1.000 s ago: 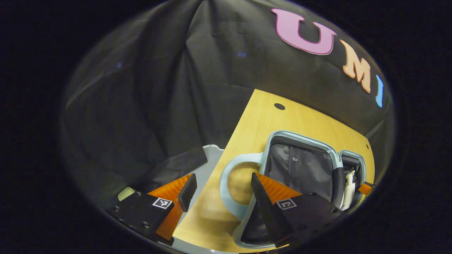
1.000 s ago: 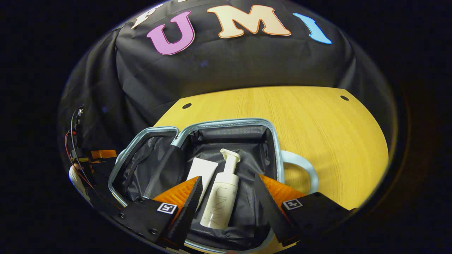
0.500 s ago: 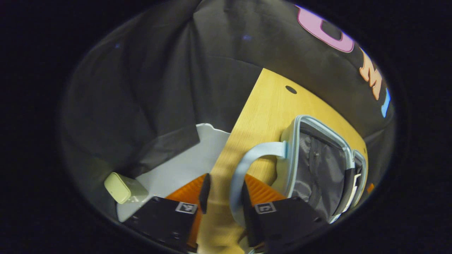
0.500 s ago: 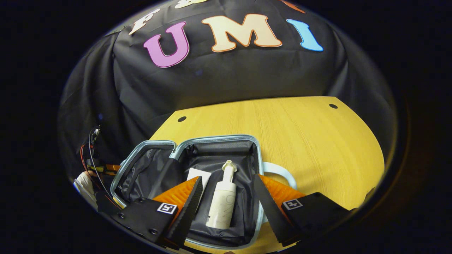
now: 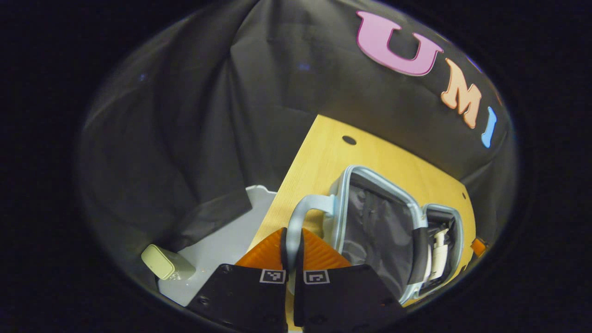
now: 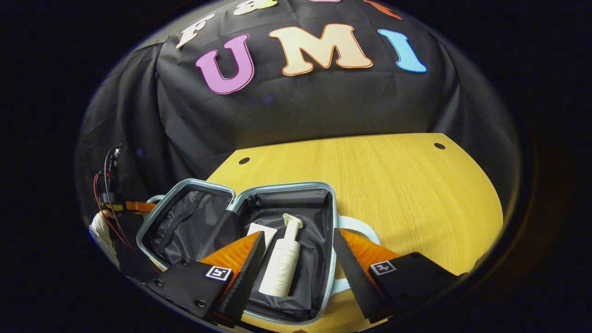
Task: First open the suitcase, pack the skin care products into it, and then close the suitcase.
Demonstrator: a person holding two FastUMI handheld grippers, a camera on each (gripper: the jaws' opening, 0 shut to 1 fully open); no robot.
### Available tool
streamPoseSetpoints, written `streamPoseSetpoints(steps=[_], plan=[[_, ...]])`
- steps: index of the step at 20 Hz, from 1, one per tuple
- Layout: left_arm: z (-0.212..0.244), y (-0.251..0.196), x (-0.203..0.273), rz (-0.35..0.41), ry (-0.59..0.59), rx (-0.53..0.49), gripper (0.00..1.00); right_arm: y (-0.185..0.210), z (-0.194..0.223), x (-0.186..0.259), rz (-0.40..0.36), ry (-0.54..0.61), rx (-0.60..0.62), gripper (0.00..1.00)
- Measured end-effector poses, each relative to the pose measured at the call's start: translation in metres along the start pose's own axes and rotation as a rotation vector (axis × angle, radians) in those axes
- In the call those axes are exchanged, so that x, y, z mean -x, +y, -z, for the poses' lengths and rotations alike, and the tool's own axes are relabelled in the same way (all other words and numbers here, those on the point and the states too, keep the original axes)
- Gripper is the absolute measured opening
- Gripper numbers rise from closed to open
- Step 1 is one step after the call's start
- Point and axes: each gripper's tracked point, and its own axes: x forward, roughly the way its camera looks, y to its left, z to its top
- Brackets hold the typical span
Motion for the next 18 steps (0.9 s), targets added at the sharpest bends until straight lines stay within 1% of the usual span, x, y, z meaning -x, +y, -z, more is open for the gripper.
streamPoseSetpoints(steps=[2, 4, 9, 13, 16, 18], plan=[[-0.021, -0.025, 0.024, 0.025, -0.048, -0.015, 0.00, -0.009, -0.004, 0.006, -0.018, -0.011, 0.011, 0.93], [-0.032, -0.045, 0.043, 0.030, -0.072, -0.041, 0.00, -0.012, -0.007, 0.012, -0.037, -0.021, 0.008, 0.93], [-0.046, -0.097, 0.080, 0.030, -0.123, -0.134, 0.00, -0.030, -0.023, 0.029, -0.068, -0.063, -0.008, 0.92], [-0.054, -0.142, 0.105, 0.047, -0.166, -0.179, 0.00, -0.052, -0.032, 0.048, -0.070, -0.097, -0.007, 0.92], [-0.058, -0.181, 0.118, 0.085, -0.190, -0.192, 0.00, -0.071, -0.035, 0.061, -0.068, -0.108, -0.008, 0.93], [-0.061, -0.214, 0.128, 0.132, -0.213, -0.205, 0.00, -0.083, -0.038, 0.068, -0.064, -0.119, -0.009, 0.93]])
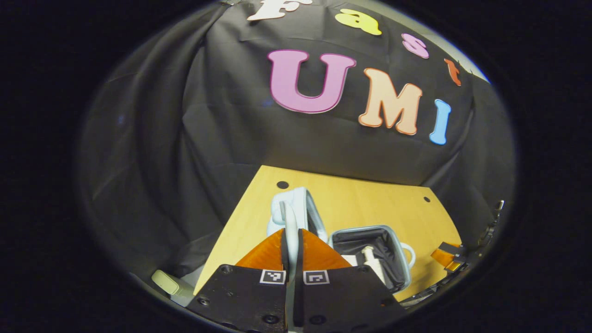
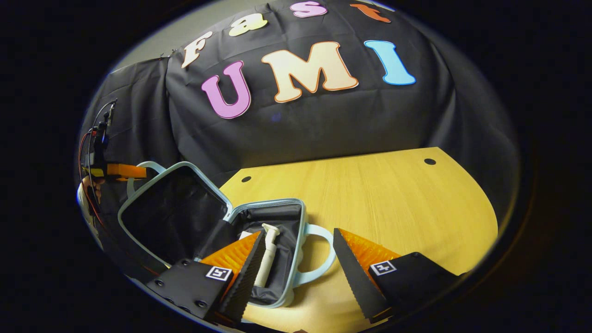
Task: First open the suitcase, pack the skin care products into it, and then close the suitcase.
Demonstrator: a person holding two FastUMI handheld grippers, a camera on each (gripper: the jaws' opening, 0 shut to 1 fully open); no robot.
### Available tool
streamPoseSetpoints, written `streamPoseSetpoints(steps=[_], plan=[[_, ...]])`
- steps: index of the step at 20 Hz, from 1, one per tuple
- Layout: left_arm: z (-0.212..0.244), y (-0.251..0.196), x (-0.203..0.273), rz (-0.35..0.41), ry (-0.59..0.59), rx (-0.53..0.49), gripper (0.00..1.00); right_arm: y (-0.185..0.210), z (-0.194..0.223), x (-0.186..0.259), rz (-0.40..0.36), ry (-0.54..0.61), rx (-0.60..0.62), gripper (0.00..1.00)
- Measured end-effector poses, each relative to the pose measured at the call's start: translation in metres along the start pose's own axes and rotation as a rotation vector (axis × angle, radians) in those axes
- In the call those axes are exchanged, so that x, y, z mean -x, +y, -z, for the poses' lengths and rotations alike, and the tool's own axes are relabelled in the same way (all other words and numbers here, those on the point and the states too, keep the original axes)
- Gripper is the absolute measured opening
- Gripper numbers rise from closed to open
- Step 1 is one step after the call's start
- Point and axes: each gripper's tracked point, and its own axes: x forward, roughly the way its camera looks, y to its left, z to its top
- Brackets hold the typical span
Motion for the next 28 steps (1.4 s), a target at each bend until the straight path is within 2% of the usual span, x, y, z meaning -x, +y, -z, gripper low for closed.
streamPoseSetpoints(steps=[6, 12, 16, 21, 28], plan=[[-0.012, -0.097, -0.007, 0.155, -0.037, -0.026, 0.00, -0.040, -0.016, 0.022, 0.028, -0.037, 0.001, 0.93], [0.004, -0.182, -0.021, 0.310, -0.016, -0.003, 0.00, -0.080, -0.023, 0.044, 0.084, -0.062, 0.005, 0.93], [0.025, -0.234, -0.031, 0.385, 0.029, -0.008, 0.00, -0.105, -0.026, 0.059, 0.115, -0.079, -0.006, 0.92], [0.070, -0.281, -0.051, 0.413, 0.135, -0.058, 0.01, -0.141, -0.024, 0.075, 0.158, -0.084, -0.030, 0.92], [0.131, -0.317, -0.082, 0.405, 0.241, -0.083, 0.01, -0.189, -0.020, 0.093, 0.213, -0.086, -0.048, 0.92]])
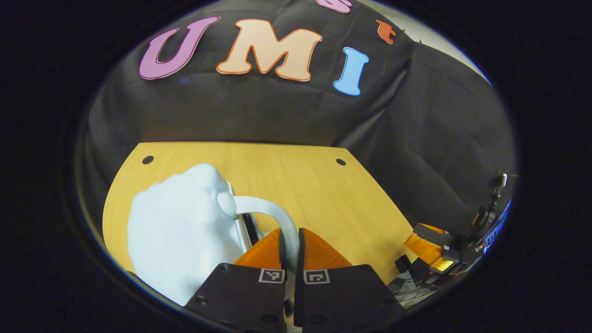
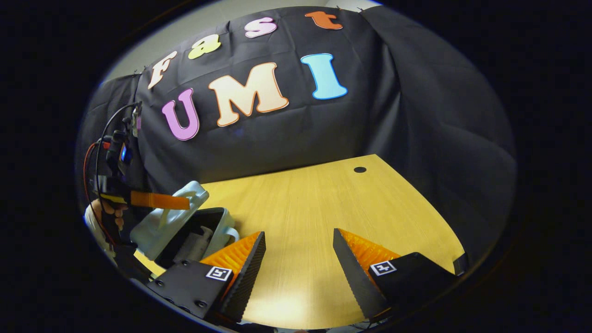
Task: First open the suitcase, pack the skin care products into it, and then close the suitcase.
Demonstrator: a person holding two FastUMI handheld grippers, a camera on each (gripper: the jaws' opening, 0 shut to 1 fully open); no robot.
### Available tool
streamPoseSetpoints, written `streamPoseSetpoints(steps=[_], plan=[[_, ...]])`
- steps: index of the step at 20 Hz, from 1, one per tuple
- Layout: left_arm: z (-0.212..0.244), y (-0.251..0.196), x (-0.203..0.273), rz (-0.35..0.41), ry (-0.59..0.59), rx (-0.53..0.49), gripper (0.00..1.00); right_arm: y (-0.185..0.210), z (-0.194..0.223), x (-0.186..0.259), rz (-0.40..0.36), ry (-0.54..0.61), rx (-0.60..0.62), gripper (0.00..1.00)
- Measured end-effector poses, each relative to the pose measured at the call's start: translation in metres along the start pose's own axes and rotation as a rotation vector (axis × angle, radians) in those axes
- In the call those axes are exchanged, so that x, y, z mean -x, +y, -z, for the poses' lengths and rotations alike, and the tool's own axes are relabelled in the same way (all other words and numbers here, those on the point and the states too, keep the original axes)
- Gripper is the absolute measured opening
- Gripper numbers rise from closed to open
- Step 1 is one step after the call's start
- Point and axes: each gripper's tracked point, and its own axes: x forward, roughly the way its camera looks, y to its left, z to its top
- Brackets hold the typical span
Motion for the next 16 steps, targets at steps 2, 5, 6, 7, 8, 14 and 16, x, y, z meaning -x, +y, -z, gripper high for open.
streamPoseSetpoints(steps=[2, 5, 6, 7, 8, 14, 16], plan=[[0.018, -0.004, -0.016, 0.003, 0.036, 0.014, 0.02, -0.010, 0.000, 0.000, 0.010, 0.002, 0.003, 0.93], [0.045, -0.007, -0.037, -0.008, 0.087, 0.026, 0.02, -0.020, -0.002, 0.002, 0.016, 0.007, 0.014, 0.93], [0.055, -0.009, -0.044, -0.012, 0.105, 0.029, 0.02, -0.023, 0.000, 0.003, 0.017, 0.010, 0.020, 0.92], [0.063, -0.011, -0.047, -0.018, 0.121, 0.027, 0.05, -0.026, 0.000, 0.003, 0.018, 0.015, 0.027, 0.92], [0.067, -0.010, -0.052, -0.032, 0.133, 0.020, 0.05, -0.028, -0.001, 0.004, 0.019, 0.016, 0.031, 0.92], [0.062, -0.045, -0.045, -0.097, 0.006, -0.122, 0.97, -0.031, -0.029, 0.003, -0.008, -0.053, 0.073, 0.99], [0.057, -0.045, -0.030, -0.159, -0.055, -0.120, 0.97, -0.028, -0.047, 0.004, -0.018, -0.109, 0.107, 0.98]])
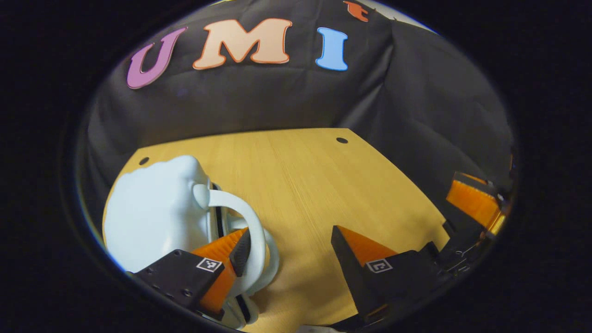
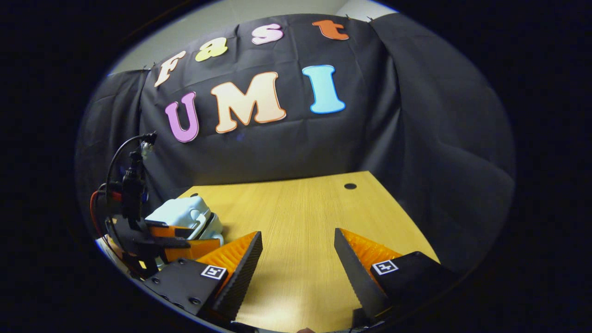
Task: First open the suitcase, pack the skin care products into it, and then close the suitcase.
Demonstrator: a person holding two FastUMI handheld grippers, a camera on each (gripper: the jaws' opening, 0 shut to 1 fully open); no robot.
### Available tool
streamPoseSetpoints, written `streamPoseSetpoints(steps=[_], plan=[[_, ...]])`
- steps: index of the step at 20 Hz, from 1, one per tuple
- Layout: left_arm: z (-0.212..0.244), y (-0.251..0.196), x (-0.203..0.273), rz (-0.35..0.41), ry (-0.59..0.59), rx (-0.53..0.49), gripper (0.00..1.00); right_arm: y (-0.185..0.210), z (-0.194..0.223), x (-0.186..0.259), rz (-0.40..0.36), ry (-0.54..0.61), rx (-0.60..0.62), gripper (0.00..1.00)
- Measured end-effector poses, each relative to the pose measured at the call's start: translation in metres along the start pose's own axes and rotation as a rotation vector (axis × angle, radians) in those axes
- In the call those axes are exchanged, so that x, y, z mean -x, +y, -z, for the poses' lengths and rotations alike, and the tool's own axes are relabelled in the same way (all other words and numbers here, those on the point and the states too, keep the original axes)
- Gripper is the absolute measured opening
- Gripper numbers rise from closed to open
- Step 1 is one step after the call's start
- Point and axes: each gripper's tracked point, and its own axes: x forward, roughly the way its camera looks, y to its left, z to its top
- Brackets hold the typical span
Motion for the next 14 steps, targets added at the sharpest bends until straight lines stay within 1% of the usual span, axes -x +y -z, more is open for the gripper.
streamPoseSetpoints(steps=[2, 3, 5, 7, 8, 10, 11, 12, 13, 14], plan=[[-0.020, -0.006, 0.012, -0.012, -0.105, 0.017, 0.96, 0.006, -0.016, -0.002, -0.010, -0.043, 0.029, 0.98], [-0.030, -0.004, 0.023, -0.040, -0.149, 0.006, 0.96, 0.012, -0.024, -0.002, -0.017, -0.058, 0.031, 0.98], [-0.054, 0.000, 0.046, -0.102, -0.249, -0.041, 0.96, 0.024, -0.047, 0.002, -0.021, -0.116, 0.026, 0.98], [-0.081, 0.003, 0.072, -0.143, -0.349, -0.083, 0.95, 0.031, -0.072, 0.009, 0.009, -0.197, 0.032, 0.98], [-0.103, 0.004, 0.078, -0.149, -0.388, -0.090, 0.96, 0.034, -0.084, 0.013, 0.027, -0.234, 0.034, 0.98], [-0.131, 0.008, 0.097, -0.158, -0.452, -0.089, 0.95, 0.046, -0.106, 0.026, 0.042, -0.292, 0.020, 0.98], [-0.143, 0.011, 0.108, -0.164, -0.485, -0.082, 0.95, 0.053, -0.118, 0.034, 0.040, -0.323, 0.024, 0.93], [-0.152, 0.014, 0.118, -0.164, -0.506, -0.073, 0.96, 0.059, -0.129, 0.039, 0.045, -0.356, 0.037, 0.98], [-0.159, 0.014, 0.126, -0.155, -0.531, -0.073, 0.96, 0.065, -0.140, 0.045, 0.042, -0.388, 0.053, 0.98], [-0.165, 0.014, 0.133, -0.150, -0.545, -0.075, 0.96, 0.072, -0.145, 0.051, 0.036, -0.407, 0.069, 0.94]])
